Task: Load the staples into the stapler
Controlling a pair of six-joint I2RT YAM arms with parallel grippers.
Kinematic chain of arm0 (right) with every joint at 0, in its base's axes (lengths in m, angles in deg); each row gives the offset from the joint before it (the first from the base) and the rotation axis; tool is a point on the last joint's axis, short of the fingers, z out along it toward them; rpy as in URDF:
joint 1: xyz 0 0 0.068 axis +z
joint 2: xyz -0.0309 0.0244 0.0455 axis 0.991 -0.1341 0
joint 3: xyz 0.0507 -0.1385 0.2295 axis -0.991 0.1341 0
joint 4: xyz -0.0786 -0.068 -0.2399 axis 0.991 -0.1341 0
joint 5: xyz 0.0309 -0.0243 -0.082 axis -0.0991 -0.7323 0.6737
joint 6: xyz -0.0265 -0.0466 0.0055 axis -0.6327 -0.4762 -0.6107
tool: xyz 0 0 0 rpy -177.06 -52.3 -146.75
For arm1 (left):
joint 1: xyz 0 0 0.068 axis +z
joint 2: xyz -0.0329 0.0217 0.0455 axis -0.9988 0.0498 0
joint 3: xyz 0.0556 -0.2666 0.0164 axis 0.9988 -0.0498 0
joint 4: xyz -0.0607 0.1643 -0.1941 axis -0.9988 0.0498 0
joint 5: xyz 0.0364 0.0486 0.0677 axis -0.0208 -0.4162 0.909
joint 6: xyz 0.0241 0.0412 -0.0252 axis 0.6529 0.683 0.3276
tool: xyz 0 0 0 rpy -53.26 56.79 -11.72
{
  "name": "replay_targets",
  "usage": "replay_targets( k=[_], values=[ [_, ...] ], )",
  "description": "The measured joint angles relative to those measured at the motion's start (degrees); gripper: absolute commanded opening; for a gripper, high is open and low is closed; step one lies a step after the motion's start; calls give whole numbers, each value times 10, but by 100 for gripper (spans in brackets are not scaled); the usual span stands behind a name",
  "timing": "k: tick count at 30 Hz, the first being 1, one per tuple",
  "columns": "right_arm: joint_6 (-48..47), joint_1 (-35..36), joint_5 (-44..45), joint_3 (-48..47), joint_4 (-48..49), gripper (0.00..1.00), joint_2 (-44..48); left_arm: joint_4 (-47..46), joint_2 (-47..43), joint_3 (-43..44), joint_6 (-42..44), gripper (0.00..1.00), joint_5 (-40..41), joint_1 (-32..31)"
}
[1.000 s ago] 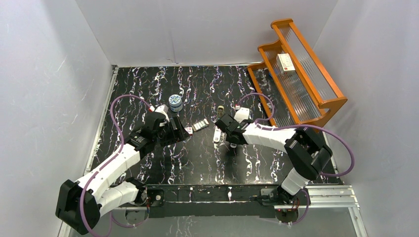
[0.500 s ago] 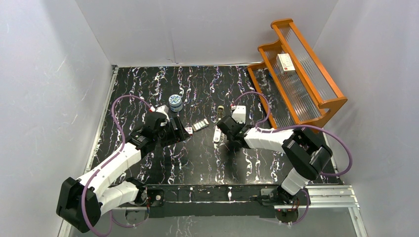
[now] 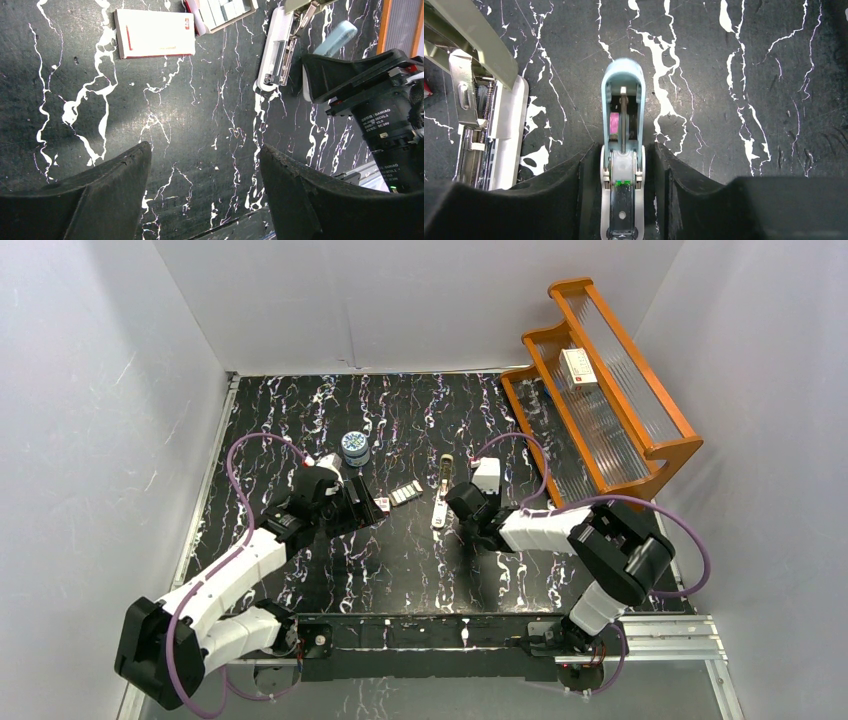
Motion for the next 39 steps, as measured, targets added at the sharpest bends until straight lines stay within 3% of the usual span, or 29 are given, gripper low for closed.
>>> replay_targets(
  k=[10, 24, 32, 39],
  values=[
    [25, 0, -2, 0, -42, 66, 48, 0, 13, 0, 0, 76, -1, 0],
    [23, 0, -32, -58, -164, 71, 101, 4, 12, 2, 3, 77, 1, 0],
    [-98, -1, -161, -156, -189, 58, 133, 28, -10, 7, 11, 77, 30, 0],
    [-177, 19, -245, -318, -208, 43, -1, 43, -46, 10, 13, 77, 70, 0]
  ],
)
